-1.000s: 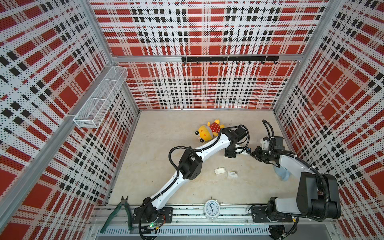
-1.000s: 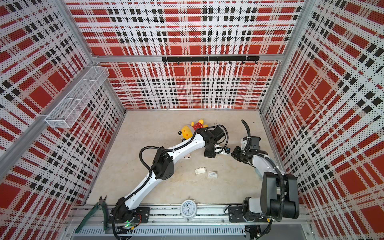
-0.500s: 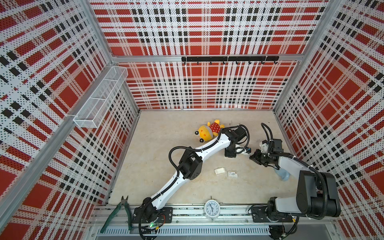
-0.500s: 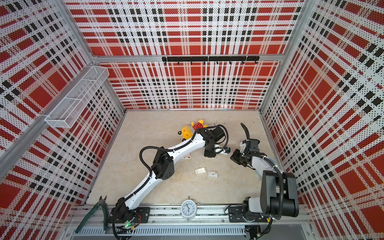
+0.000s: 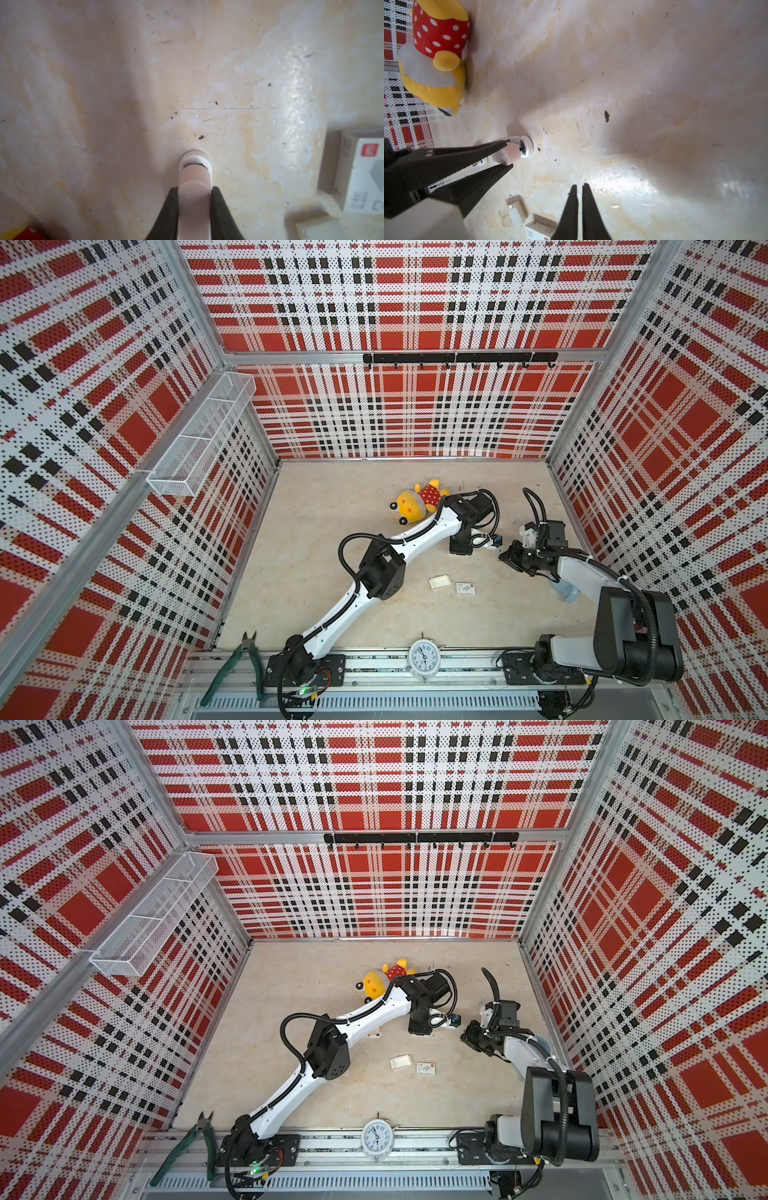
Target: Load the staples into the stapler
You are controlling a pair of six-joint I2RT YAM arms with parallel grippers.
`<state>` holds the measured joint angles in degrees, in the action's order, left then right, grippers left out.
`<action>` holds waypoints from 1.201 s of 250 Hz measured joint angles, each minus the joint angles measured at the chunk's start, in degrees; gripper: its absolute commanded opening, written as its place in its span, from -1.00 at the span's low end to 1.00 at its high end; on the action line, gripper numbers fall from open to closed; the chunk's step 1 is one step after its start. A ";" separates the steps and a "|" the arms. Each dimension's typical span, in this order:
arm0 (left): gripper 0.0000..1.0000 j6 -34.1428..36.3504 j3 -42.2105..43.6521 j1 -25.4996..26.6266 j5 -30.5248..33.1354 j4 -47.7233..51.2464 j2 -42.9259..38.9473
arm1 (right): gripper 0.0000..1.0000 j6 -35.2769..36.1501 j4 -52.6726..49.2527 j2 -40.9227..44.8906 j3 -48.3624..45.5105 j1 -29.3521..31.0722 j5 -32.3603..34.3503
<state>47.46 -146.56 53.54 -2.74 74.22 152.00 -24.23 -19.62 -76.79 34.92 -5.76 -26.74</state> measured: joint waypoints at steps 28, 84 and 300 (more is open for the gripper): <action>-0.87 0.04 -0.79 0.04 0.17 0.46 0.46 | -0.80 -0.35 -0.42 1.86 -0.17 0.00 0.07; -0.88 0.33 -3.06 0.07 0.28 1.84 2.23 | -0.80 -0.63 -0.46 2.73 -0.79 0.00 0.26; -0.88 0.24 -3.23 0.35 0.61 1.60 3.19 | -0.80 -0.85 -0.96 4.48 -2.36 0.00 0.26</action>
<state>47.70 -149.80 53.89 -2.13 75.81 155.20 -25.08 -20.58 -72.31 32.56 -5.76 -26.48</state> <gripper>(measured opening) 0.246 0.102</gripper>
